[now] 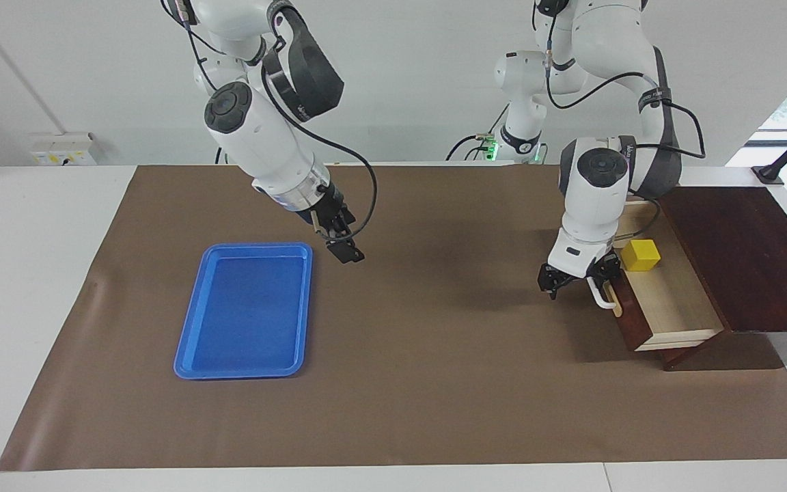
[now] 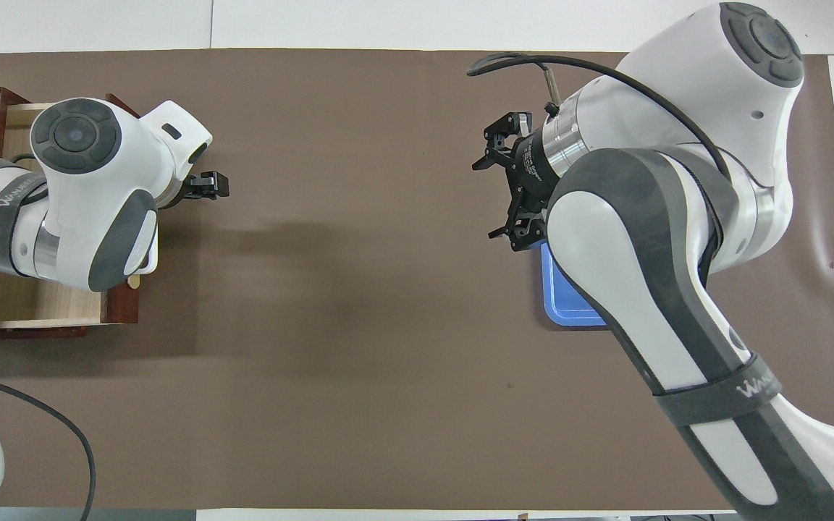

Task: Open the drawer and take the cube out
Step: 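Pull the drawer open with the left gripper while the right gripper rises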

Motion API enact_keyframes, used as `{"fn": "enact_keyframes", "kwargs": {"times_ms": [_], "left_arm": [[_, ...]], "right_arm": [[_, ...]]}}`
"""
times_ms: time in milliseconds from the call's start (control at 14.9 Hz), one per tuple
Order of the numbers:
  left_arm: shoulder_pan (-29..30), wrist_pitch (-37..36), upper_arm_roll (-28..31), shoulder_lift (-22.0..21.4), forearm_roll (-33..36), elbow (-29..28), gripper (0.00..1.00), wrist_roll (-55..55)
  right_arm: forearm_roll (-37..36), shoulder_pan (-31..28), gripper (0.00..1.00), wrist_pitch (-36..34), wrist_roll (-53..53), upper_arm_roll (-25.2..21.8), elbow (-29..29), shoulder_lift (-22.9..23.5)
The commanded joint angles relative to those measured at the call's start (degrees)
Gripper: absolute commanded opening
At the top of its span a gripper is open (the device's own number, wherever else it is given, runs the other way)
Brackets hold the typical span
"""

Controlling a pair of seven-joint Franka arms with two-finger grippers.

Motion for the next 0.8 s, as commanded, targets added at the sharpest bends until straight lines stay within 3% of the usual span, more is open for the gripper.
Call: {"fn": "enact_keyframes", "kwargs": {"times_ms": [0,738], "left_arm": [[-2.3,-1.9,0.2,1.4,-2.7,3.4,1.0,-3.0],[-2.0,-5.2,0.3,2.1,-5.9,7.7,1.0,-6.7]], "right_arm": [[1.1,-0.4,0.94,0.0,0.8,0.2,-0.3,0.4],[2.5,-0.4,0.94,-2.5,1.0,0.1,-0.3,0.2]]}}
